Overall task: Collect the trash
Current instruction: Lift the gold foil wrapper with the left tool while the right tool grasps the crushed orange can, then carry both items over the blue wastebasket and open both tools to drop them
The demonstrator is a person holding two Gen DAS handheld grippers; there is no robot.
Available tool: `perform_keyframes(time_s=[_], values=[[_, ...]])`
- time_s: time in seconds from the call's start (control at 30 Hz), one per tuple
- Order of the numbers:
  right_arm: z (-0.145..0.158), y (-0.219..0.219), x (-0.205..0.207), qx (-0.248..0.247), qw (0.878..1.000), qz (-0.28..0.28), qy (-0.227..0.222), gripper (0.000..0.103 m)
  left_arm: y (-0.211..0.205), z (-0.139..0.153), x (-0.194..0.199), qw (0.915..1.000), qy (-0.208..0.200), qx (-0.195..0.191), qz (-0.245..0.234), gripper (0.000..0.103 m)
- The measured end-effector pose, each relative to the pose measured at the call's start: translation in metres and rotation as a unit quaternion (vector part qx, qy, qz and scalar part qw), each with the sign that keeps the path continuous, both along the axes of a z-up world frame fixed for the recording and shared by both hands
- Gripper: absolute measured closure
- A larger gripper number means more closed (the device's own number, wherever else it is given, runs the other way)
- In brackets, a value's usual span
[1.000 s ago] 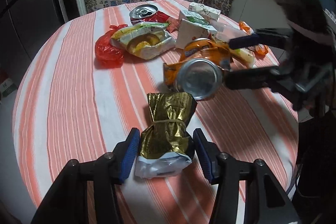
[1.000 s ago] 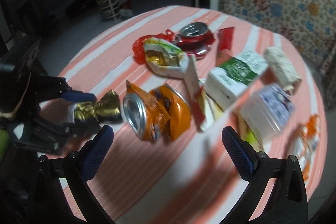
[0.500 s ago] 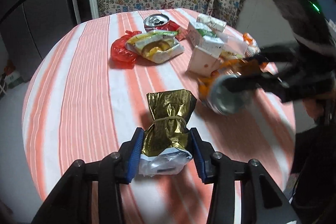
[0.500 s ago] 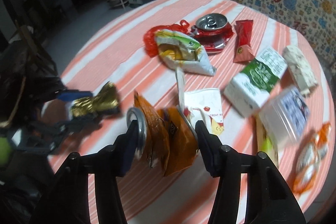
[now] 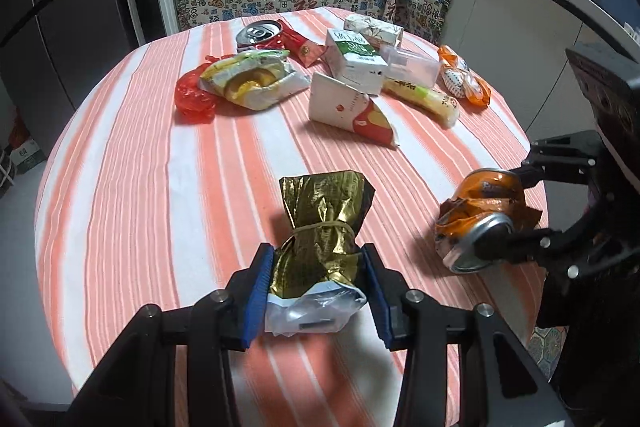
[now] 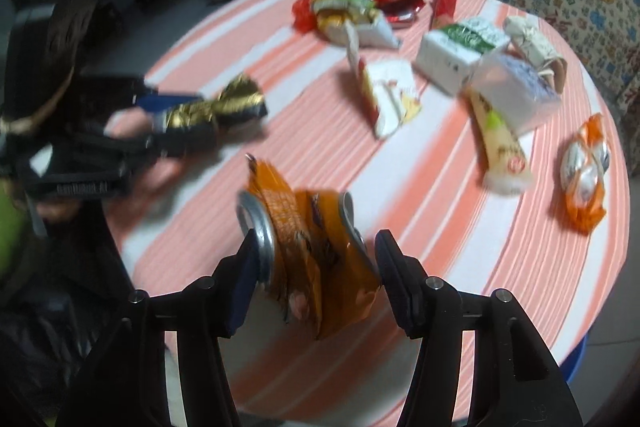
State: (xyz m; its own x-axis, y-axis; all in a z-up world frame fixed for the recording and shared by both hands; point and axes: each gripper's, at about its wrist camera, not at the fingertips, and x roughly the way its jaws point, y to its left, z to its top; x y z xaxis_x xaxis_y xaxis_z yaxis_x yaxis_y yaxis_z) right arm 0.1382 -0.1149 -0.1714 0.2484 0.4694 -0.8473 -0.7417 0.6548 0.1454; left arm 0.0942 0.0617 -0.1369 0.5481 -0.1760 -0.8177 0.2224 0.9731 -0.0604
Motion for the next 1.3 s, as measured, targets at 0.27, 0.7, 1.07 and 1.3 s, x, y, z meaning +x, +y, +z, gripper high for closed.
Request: perform_keyframes(time_s=[0.27,0.7,1.07,1.3], values=[[0.008,-0.016,0.002,0.02,0.999,-0.038,-0.02,0.05,-0.009,0.012,0.002,0.9995,-0.007,-0.029,0.007,0.059],[0.067,-0.211,0.032,0.104,0.946,-0.301,-0.059,0.049,-0.166,0.066,0.047,0.9892,-0.026,-0.074,-0.124,0.06],[0.044,-0.347,0.058,0.052,0.884,-0.463,-0.041,0.049,-0.355,0.029,0.127,0.9706,0.03,-0.088,-0.222,0.059],[0.008,-0.397,0.079,0.048,0.861,-0.506,0.001,0.048,-0.403,-0.018,0.155,0.9696,0.064,-0.075,-0.224,0.059]])
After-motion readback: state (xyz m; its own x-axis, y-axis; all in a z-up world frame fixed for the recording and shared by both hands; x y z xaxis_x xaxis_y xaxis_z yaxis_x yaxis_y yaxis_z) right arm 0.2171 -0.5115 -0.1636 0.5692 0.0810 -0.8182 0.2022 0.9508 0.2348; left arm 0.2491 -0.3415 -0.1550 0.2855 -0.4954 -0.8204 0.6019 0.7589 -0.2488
